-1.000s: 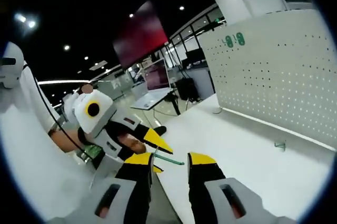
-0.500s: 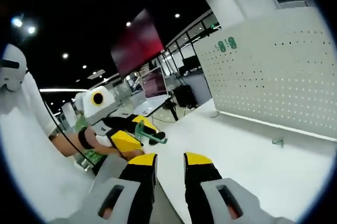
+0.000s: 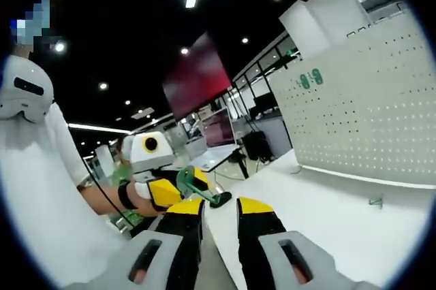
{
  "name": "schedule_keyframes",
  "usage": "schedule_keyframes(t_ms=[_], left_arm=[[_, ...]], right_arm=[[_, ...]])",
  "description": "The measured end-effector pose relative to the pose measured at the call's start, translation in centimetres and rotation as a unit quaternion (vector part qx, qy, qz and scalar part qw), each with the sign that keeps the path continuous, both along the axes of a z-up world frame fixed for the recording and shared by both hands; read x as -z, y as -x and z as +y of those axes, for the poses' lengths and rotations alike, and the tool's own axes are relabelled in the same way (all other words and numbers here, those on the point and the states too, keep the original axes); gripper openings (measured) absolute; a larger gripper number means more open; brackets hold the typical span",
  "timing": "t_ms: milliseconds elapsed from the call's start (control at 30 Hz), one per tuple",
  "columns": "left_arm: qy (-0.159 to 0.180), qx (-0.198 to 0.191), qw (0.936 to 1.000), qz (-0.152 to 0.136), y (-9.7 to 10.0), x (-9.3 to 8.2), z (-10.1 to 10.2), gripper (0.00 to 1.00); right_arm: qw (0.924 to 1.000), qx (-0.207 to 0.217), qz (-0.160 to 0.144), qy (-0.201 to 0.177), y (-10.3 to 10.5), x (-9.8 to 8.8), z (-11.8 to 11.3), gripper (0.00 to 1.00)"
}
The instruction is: Insert the hook assembly into the mounting plate slot until the hook locks in place.
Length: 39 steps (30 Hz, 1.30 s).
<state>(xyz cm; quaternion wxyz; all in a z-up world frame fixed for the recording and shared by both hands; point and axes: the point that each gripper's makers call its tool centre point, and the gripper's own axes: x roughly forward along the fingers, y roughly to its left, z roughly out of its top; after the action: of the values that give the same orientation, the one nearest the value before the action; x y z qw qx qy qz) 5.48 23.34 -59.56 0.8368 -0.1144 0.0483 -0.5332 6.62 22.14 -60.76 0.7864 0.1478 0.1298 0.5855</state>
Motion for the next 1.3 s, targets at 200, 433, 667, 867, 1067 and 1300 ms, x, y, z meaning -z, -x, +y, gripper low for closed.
schedule_keyframes(t_ms=[200,433,667,867,1067,1300], left_arm=[[0.05,0.019,0.9984,0.019,0.8,-1.2,-0.1,0.17],[0.108,0.053,0.9915,0.05,2.0,-2.5,-0.3,0.17],[0.147,0.079,0.9834,0.071,2.8,-3.3,-0.5,0.17],[0.158,0.085,0.9806,0.078,3.1,-3.3,-0.7,0.17],[0.182,0.085,0.9763,0.081,3.2,-3.9,-0.4,0.18],[0.196,0.107,0.9703,0.093,3.8,-4.1,-0.3,0.18]], right_arm=[[0.9981,-0.03,0.011,-0.053,1.2,-1.2,0.5,0.14],[0.9934,-0.067,0.015,-0.092,2.4,-2.5,0.7,0.09],[0.9859,-0.097,0.027,-0.134,3.5,-3.8,0.9,0.06],[0.9862,-0.1,0.028,-0.129,3.9,-3.9,1.0,0.05],[0.9825,-0.111,0.033,-0.146,4.3,-4.7,1.0,0.03],[0.9804,-0.129,0.033,-0.145,4.9,-5.0,1.5,0.03]])
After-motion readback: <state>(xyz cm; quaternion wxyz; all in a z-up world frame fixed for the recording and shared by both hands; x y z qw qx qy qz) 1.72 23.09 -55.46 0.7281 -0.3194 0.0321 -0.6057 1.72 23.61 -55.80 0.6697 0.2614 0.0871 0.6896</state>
